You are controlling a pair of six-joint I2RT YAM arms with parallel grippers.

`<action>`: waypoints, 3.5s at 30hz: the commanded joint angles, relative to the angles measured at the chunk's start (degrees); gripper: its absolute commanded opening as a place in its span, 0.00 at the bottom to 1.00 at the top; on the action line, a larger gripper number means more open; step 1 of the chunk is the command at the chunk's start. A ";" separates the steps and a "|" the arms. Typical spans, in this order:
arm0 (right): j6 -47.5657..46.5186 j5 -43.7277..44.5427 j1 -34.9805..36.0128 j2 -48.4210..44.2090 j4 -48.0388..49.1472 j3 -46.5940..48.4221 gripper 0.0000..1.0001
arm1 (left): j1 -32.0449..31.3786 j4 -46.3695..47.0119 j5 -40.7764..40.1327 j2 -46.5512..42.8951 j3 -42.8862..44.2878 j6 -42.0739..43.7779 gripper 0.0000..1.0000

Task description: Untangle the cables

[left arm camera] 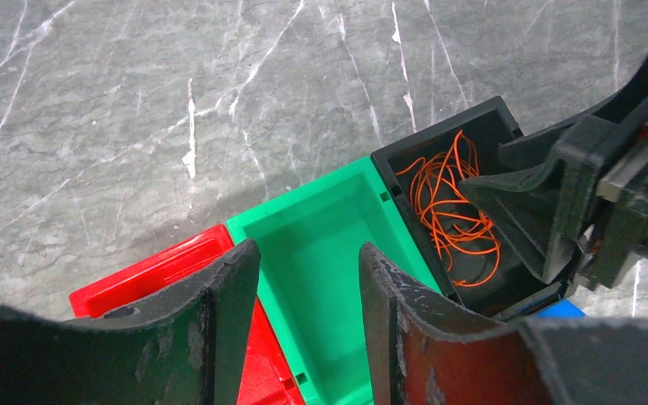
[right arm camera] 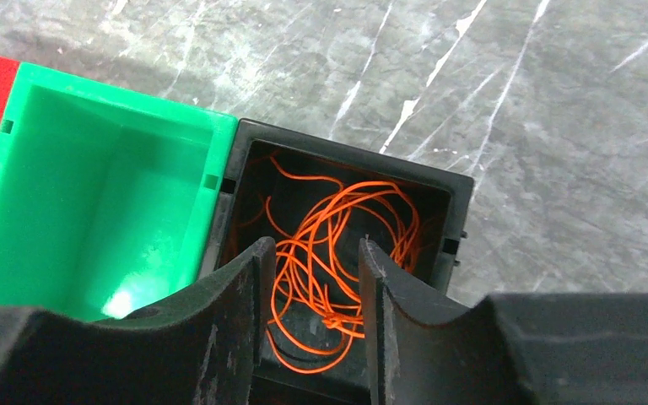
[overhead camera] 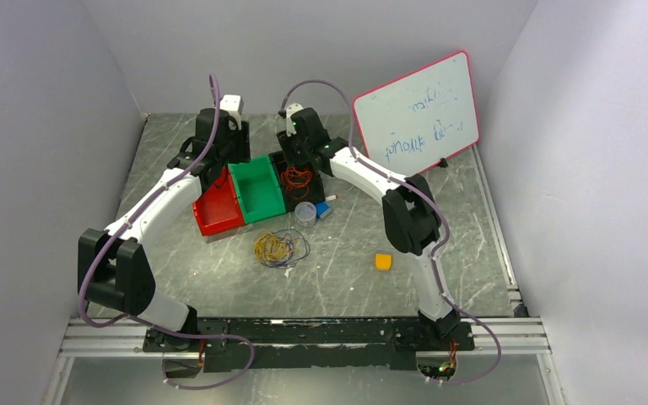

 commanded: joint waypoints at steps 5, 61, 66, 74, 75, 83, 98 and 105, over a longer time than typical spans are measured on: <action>1.21 -1.71 -0.12 4.18 -1.20 3.17 0.25 | 0.62 1.87 0.30 -0.28 0.56 0.26 0.52; 1.98 -1.14 0.17 -11.89 1.40 -11.00 0.54 | 0.71 1.89 -1.38 -2.95 -0.72 -0.09 0.58; 2.42 -2.99 0.13 -20.71 1.73 -19.90 0.54 | 0.44 -1.70 2.37 -5.12 0.55 -2.14 0.58; 7.18 -8.75 0.58 -35.64 5.34 -38.76 0.54 | -1.32 -6.89 11.20 -13.27 -7.81 -8.89 0.55; 8.40 -9.27 0.74 -37.08 6.01 -40.98 0.54 | -2.40 -7.39 11.23 -14.46 -9.65 -10.13 0.54; 19.23 -10.20 6.44 -42.98 14.02 -56.70 0.53 | -17.47 -7.73 5.32 -19.99 -21.81 -20.64 0.53; 27.95 -10.07 9.76 -39.80 24.47 -62.63 0.53 | -22.62 -10.53 -1.53 -19.71 -31.40 -25.34 0.53; 38.85 -6.04 11.94 -38.17 28.37 -65.08 0.54 | -22.68 -6.70 -1.58 -16.36 -34.09 -26.52 0.53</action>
